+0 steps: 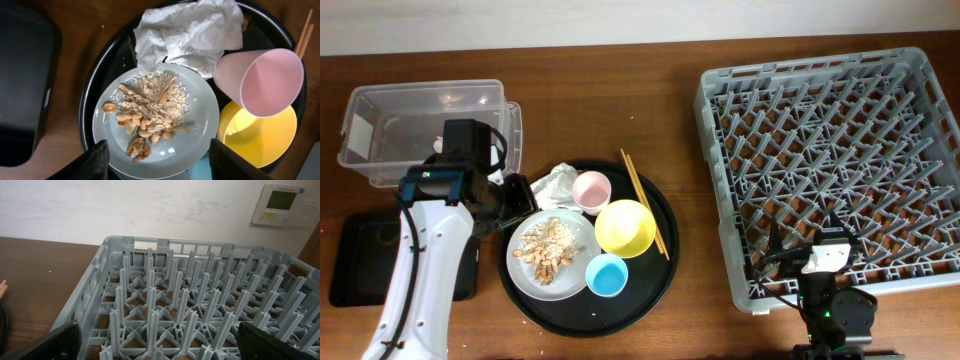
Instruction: Sort waste into correct bins and load items into the dishwasher rack
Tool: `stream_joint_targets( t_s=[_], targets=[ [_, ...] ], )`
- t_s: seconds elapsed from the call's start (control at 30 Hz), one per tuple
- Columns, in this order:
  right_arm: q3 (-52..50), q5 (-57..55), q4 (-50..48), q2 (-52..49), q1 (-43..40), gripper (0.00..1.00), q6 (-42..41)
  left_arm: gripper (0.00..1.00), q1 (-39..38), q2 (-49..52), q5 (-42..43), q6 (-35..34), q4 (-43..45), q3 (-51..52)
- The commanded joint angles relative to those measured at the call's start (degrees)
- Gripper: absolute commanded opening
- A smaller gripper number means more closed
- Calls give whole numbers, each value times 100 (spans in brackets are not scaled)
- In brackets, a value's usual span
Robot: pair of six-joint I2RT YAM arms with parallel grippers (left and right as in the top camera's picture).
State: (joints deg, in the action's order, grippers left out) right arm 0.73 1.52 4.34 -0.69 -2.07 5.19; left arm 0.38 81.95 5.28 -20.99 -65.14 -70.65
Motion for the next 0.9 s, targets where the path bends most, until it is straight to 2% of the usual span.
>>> stream_joint_targets(
  t_s=[0.0, 0.2, 0.47, 0.5, 0.6, 0.87],
  targets=[
    [-42, -28, 20, 50, -26, 99, 39, 61, -24, 4, -83, -90, 42, 365],
    [-42, -28, 17, 50, -26, 99, 39, 61, -24, 4, -83, -216, 496, 949],
    [-42, -28, 17, 50, -26, 99, 37, 59, -22, 46, -85, -420, 1294, 1069],
    [-42, -28, 20, 48, -26, 99, 39, 56, -22, 79, -87, -518, 1390, 1069],
    [-42, -28, 20, 50, -26, 98, 39, 55, -22, 350, -83, -837, 1746, 1069],
    [-42, -28, 17, 48, -26, 99, 39, 55, -22, 1047, -85, -833, 2221, 1069]
  ],
)
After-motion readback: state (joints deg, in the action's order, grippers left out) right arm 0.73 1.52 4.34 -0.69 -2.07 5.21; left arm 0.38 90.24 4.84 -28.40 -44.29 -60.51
